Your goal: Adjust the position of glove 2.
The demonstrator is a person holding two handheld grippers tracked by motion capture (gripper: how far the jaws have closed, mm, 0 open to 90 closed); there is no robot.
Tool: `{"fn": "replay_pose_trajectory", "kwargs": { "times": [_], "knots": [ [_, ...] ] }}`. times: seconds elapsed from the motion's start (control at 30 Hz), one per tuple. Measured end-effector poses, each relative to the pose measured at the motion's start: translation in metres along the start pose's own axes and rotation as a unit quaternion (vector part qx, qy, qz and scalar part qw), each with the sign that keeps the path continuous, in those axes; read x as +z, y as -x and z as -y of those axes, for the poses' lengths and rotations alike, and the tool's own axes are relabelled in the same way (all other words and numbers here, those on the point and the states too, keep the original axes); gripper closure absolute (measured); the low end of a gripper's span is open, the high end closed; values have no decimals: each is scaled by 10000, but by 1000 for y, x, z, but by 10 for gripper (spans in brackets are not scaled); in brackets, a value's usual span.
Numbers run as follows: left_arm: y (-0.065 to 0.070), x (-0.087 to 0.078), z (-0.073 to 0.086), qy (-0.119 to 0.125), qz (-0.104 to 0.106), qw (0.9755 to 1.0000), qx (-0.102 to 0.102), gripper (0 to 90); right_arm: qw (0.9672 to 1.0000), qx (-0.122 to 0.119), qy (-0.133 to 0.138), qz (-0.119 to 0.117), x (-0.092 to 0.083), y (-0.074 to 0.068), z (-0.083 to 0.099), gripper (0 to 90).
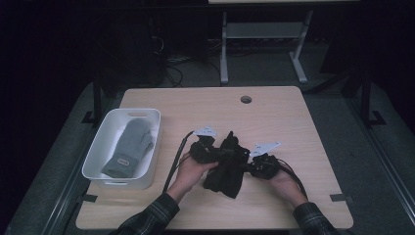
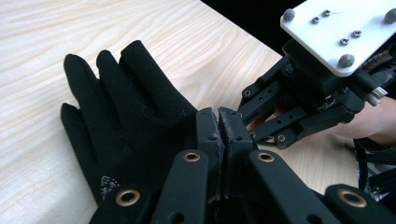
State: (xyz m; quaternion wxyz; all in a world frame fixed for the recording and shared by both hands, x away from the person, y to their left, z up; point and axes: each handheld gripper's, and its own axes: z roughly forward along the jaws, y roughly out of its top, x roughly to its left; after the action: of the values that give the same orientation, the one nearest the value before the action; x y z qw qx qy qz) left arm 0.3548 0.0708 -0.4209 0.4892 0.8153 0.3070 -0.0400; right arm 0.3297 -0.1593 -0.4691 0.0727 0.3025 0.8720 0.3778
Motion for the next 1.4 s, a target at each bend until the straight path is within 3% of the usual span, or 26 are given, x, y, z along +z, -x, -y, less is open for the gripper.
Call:
{"fn": "replay_pose_trajectory", "kwargs": {
  "times": [0.4,0.5,0.7,0.87,0.97,1.2,1.4],
  "knots": [
    [-2,14,2,-130,-4,9999,-10,876,10000,-89,-14,-29,3,-3,-4,900],
    [-2,16,3,-150,1,9999,-18,876,9998,-135,-42,130,-5,2,0,898],
    [1,27,8,-283,23,9996,8,875,9986,132,119,492,-30,22,14,771],
    [3,38,13,-435,36,9990,43,874,9956,383,265,809,-46,39,27,677],
    [2,44,15,-532,39,9986,57,873,9948,475,238,866,-47,43,30,633],
    [3,52,21,-650,62,9979,57,855,9950,360,115,929,-40,41,30,579],
    [12,45,15,-614,115,9976,284,735,9942,379,71,1007,-39,43,30,508]
  ]
}}
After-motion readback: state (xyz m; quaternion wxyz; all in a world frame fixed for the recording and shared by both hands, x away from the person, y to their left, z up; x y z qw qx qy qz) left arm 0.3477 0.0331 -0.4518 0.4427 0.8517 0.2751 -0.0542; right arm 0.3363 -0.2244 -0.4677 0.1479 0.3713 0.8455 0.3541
